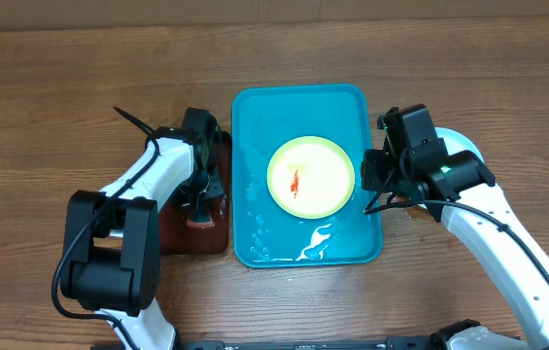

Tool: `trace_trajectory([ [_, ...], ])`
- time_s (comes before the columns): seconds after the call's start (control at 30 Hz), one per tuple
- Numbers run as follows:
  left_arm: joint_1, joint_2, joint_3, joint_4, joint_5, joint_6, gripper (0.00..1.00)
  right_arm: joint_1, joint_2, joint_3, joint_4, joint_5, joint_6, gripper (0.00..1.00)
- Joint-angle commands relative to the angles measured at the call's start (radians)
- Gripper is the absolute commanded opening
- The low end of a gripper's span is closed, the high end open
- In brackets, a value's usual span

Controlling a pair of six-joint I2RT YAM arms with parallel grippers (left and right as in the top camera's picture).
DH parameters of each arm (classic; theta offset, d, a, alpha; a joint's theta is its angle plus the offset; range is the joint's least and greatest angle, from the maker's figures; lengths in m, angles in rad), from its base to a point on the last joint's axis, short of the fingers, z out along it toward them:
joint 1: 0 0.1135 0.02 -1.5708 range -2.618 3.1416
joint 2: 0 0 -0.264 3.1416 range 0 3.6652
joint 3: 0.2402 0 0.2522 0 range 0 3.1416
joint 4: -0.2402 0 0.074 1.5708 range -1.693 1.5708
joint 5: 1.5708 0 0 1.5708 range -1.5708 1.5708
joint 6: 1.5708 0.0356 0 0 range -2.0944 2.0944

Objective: Clean dirty plates on tray and stack at the side
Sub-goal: 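Grasp the sponge in the black tray with the left gripper and wet it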

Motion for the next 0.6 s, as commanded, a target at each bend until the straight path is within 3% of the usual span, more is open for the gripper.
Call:
trace_trajectory([
  [0.0, 0.004, 0.035, 0.037, -0.054, -0.010, 0.009, 0.04, 0.002, 0.003, 0.012, 0.008, 0.096, 0.024, 0.33],
  [0.33, 0.008, 0.012, 0.328, -0.294, -0.077, 0.074, 0.04, 0.002, 0.055, 0.012, 0.047, 0.207, 0.057, 0.33],
  [0.57, 0.008, 0.018, 0.270, -0.209, -0.134, 0.074, 0.04, 0.002, 0.119, 0.012, 0.044, 0.170, 0.057, 0.33],
])
